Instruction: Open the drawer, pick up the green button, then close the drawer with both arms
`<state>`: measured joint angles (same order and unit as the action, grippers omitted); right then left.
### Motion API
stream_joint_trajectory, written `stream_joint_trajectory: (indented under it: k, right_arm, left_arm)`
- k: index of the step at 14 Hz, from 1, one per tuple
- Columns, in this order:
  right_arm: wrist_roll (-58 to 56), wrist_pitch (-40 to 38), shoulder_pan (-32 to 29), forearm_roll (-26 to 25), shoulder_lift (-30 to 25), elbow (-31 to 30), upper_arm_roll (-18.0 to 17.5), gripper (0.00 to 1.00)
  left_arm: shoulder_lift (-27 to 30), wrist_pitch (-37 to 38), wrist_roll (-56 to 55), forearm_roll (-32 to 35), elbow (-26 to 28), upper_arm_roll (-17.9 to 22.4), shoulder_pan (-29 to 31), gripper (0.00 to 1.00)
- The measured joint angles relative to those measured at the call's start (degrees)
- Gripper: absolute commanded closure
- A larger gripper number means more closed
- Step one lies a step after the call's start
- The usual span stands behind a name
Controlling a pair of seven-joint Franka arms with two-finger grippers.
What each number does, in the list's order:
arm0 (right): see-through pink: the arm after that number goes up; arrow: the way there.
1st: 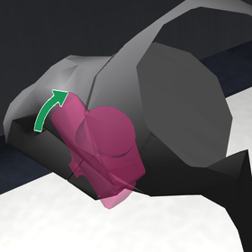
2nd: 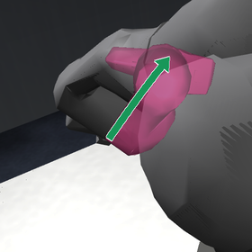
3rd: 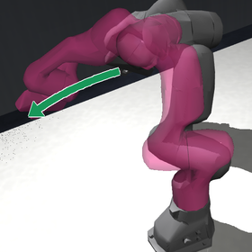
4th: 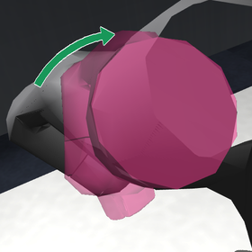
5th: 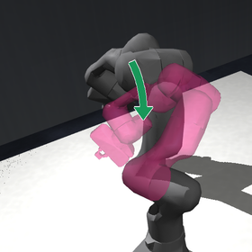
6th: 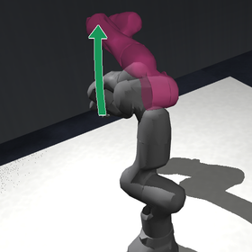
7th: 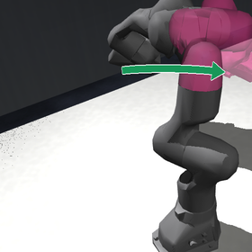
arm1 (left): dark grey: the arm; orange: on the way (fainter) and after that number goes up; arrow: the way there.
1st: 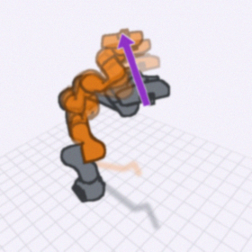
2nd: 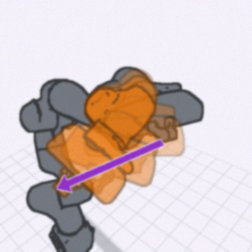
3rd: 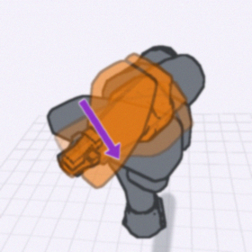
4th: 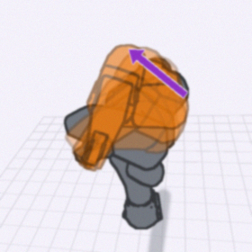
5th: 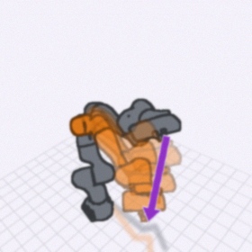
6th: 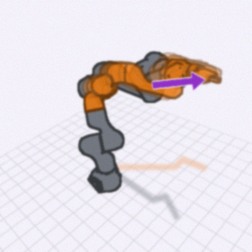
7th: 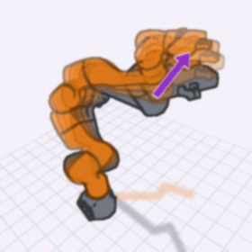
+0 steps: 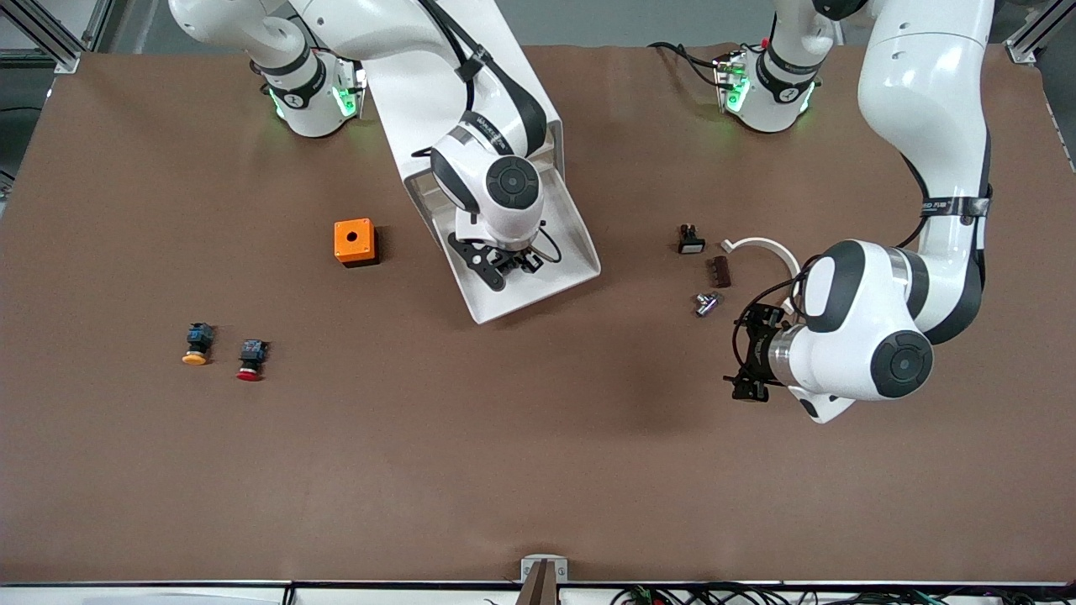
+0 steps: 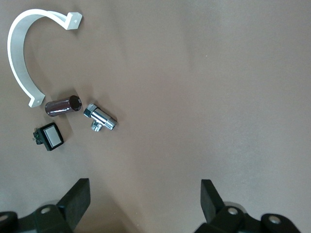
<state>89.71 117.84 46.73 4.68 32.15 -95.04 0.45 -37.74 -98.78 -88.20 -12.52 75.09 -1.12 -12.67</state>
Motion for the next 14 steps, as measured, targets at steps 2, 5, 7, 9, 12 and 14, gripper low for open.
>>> stream_joint_trajectory:
  k: [2, 5, 7, 9, 12, 14]
  right_arm:
    - [0.0, -2.5, -0.1, 0.0, 0.0, 1.8, 0.3, 0.80]
    - [-0.1, -10.6, -1.7, 0.8, 0.0, 7.0, 0.8, 0.80]
    - [-3.9, -16.9, -4.9, 3.7, -0.3, 10.9, 1.0, 0.80]
    - [-11.9, -23.7, -9.4, 4.9, -1.0, 14.1, 1.2, 0.80]
    - [-25.8, -28.4, -15.4, 5.0, -3.7, 15.1, 1.6, 0.80]
    - [-35.4, -29.8, -18.8, 3.4, -5.1, 15.1, 1.8, 0.80]
  left_arm:
    - [0.0, 0.0, 1.0, 0.0, 0.1, 0.0, 0.0, 0.00]
    - [0.0, 0.0, 2.7, 0.0, 0.3, 0.2, 0.8, 0.00]
    - [0.0, 0.0, 4.0, 0.0, 0.4, 0.3, 1.4, 0.00]
    - [0.0, 0.0, 4.2, 0.0, 0.5, 0.2, 1.4, 0.00]
    - [0.0, 0.0, 4.2, 0.0, 0.5, 0.1, 1.2, 0.00]
    - [0.0, 0.0, 4.3, 0.0, 0.5, 0.0, 0.6, 0.00]
